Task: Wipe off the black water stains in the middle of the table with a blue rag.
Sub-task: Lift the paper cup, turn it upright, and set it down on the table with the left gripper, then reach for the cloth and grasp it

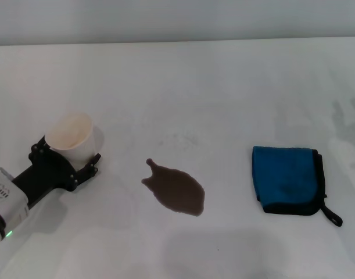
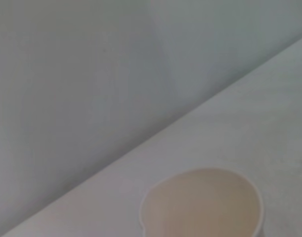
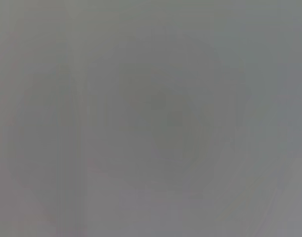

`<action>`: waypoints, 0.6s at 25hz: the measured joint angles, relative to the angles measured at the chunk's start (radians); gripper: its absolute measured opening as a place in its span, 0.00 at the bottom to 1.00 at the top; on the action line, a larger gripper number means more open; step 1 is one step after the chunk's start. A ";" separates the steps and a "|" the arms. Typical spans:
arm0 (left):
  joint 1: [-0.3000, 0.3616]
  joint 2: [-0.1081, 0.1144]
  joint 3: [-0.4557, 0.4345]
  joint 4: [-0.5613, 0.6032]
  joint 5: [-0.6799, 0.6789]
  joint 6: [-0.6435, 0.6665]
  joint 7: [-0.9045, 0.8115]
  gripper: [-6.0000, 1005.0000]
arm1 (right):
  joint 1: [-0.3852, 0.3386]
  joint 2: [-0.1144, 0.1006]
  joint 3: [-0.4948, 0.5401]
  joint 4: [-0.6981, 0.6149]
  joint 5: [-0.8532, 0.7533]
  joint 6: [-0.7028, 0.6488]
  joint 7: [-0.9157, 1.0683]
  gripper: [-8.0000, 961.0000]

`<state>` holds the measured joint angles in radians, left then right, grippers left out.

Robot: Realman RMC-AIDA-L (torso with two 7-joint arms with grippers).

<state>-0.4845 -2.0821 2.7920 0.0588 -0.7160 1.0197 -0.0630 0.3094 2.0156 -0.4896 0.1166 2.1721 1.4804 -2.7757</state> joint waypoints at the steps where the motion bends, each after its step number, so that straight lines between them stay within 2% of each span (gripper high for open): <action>1: 0.000 0.000 -0.001 0.000 -0.003 0.004 0.001 0.83 | 0.000 0.000 0.001 0.000 0.000 -0.001 0.000 0.44; 11: 0.015 0.002 -0.005 0.001 -0.006 0.045 -0.003 0.87 | 0.002 -0.001 0.005 -0.002 0.000 -0.005 -0.002 0.44; 15: 0.046 0.001 -0.012 0.001 -0.009 0.050 -0.004 0.88 | 0.002 -0.001 0.005 -0.002 0.000 -0.007 -0.003 0.44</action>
<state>-0.4386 -2.0807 2.7796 0.0599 -0.7253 1.0693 -0.0668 0.3118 2.0144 -0.4847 0.1149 2.1721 1.4735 -2.7785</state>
